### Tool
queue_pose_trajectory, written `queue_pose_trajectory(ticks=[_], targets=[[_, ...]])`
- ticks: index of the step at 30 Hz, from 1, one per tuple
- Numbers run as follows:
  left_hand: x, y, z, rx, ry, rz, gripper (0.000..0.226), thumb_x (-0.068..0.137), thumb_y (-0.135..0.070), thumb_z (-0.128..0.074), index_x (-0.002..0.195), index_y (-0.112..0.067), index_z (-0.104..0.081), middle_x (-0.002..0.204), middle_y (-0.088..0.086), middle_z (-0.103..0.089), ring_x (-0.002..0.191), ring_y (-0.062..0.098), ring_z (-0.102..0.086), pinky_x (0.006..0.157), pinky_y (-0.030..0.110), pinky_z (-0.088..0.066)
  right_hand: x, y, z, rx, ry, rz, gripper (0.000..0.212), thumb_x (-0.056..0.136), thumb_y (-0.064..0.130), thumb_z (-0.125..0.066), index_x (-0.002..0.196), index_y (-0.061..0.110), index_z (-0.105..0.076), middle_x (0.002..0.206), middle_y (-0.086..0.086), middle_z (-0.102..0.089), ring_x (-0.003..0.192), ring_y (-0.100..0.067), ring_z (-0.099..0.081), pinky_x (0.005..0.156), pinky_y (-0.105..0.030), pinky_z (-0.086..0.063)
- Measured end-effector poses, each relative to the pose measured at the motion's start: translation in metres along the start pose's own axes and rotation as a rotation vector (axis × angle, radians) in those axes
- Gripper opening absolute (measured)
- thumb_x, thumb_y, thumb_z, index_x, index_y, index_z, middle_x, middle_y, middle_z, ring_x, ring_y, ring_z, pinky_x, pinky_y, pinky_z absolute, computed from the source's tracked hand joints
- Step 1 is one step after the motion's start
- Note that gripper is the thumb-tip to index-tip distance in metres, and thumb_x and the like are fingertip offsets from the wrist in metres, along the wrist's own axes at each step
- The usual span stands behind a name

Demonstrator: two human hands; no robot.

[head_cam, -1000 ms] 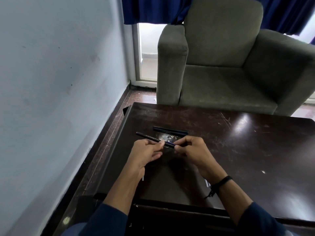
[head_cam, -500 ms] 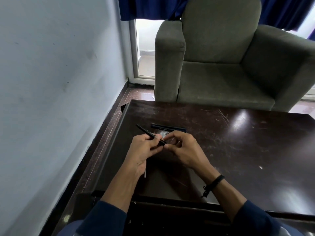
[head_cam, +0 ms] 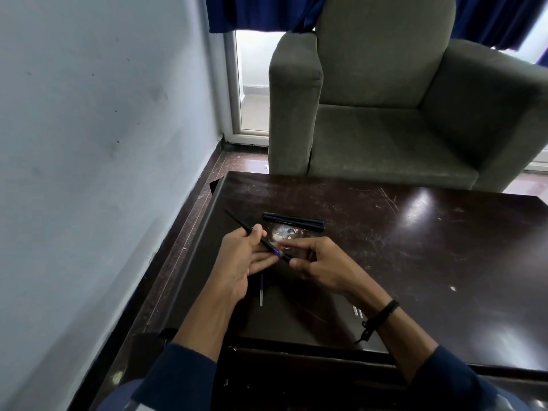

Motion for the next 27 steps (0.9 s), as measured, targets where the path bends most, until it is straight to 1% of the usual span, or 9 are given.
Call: queue_pose_trajectory(ticks=[2, 4, 9, 11, 14, 18, 20, 23, 27], targets=[[0.005, -0.005, 0.016, -0.053, -0.075, -0.003, 0.019, 0.105, -0.020, -0.052, 0.100, -0.004, -0.062, 0.100, 0.025, -0.074, 0.088, 0.032, -0.076, 0.069, 0.035, -0.063, -0.004, -0.010, 0.009, -0.052, 0.017, -0.095, 0.037, 0.096, 0.017, -0.070, 0.129, 0.034, -0.068, 0.075, 0.009, -0.067, 0.068, -0.004, -0.062, 0.071, -0.030, -0.053], [0.007, -0.008, 0.025, -0.112, -0.106, -0.004, 0.019, 0.105, -0.019, -0.054, 0.099, -0.003, -0.063, 0.102, 0.025, -0.072, 0.092, 0.032, -0.074, 0.067, 0.034, -0.063, -0.010, -0.017, 0.018, -0.224, -0.001, -0.177, 0.027, 0.094, 0.025, -0.072, 0.119, 0.035, -0.071, 0.091, 0.010, -0.069, 0.090, -0.009, -0.066, 0.084, -0.031, -0.054], [0.005, -0.006, 0.015, -0.107, -0.059, -0.007, 0.018, 0.103, -0.017, -0.058, 0.097, -0.002, -0.065, 0.101, 0.024, -0.073, 0.089, 0.031, -0.075, 0.068, 0.033, -0.063, -0.022, -0.006, 0.010, -0.578, -0.112, -0.179, 0.016, 0.093, 0.030, -0.070, 0.108, 0.029, -0.068, 0.110, 0.006, -0.064, 0.106, -0.020, -0.063, 0.079, -0.031, -0.045], [0.005, -0.003, 0.012, -0.085, -0.036, -0.004, 0.016, 0.101, -0.016, -0.060, 0.098, -0.001, -0.067, 0.100, 0.022, -0.073, 0.088, 0.030, -0.076, 0.067, 0.032, -0.062, -0.020, -0.003, 0.007, -0.625, -0.110, -0.149, 0.022, 0.090, 0.033, -0.072, 0.112, 0.029, -0.068, 0.120, 0.005, -0.062, 0.110, -0.019, -0.060, 0.085, -0.033, -0.049], [0.004, -0.001, 0.006, -0.038, 0.008, 0.011, 0.014, 0.098, -0.014, -0.064, 0.099, -0.001, -0.069, 0.097, 0.020, -0.076, 0.088, 0.027, -0.077, 0.068, 0.030, -0.062, -0.016, 0.001, 0.015, -0.374, -0.147, -0.118, 0.033, 0.089, 0.046, -0.074, 0.118, 0.032, -0.071, 0.116, 0.009, -0.066, 0.107, -0.011, -0.063, 0.094, -0.034, -0.054], [0.002, 0.002, -0.003, 0.019, 0.066, 0.016, 0.015, 0.095, -0.012, -0.067, 0.101, 0.001, -0.072, 0.100, 0.017, -0.078, 0.092, 0.024, -0.077, 0.073, 0.029, -0.062, -0.012, 0.005, 0.007, 0.102, -0.154, -0.045, 0.020, 0.096, 0.043, -0.068, 0.102, 0.027, -0.079, 0.089, 0.005, -0.078, 0.082, -0.007, -0.072, 0.088, -0.044, -0.061], [0.002, 0.004, -0.005, 0.036, 0.086, 0.020, 0.015, 0.093, -0.012, -0.070, 0.099, 0.000, -0.075, 0.102, 0.015, -0.078, 0.096, 0.023, -0.075, 0.074, 0.026, -0.060, -0.012, 0.004, 0.003, 0.168, -0.187, -0.032, 0.014, 0.098, 0.030, -0.069, 0.093, 0.022, -0.079, 0.082, 0.001, -0.078, 0.073, -0.010, -0.070, 0.082, -0.041, -0.062], [0.003, 0.004, -0.005, 0.041, 0.095, 0.030, 0.014, 0.090, -0.011, -0.072, 0.099, -0.001, -0.077, 0.100, 0.010, -0.079, 0.100, 0.020, -0.073, 0.074, 0.024, -0.058, -0.012, 0.003, -0.006, 0.181, -0.191, -0.044, 0.011, 0.097, 0.019, -0.069, 0.092, 0.017, -0.078, 0.072, 0.001, -0.075, 0.065, -0.004, -0.065, 0.071, -0.026, -0.054], [0.002, 0.002, -0.005, -0.001, 0.096, 0.014, 0.009, 0.090, -0.007, -0.071, 0.093, -0.005, -0.080, 0.097, 0.008, -0.079, 0.094, 0.015, -0.074, 0.073, 0.023, -0.057, -0.012, 0.000, -0.009, 0.224, -0.185, -0.106, 0.012, 0.096, 0.019, -0.071, 0.087, 0.018, -0.077, 0.068, 0.003, -0.071, 0.065, -0.007, -0.063, 0.073, -0.034, -0.054]])
Point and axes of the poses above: each hand's wrist, its own x-axis towards the middle knuckle, its own z-axis out of the back of the hand, y = z × x, the point moved 9 cm from there along x, towards the middle knuckle
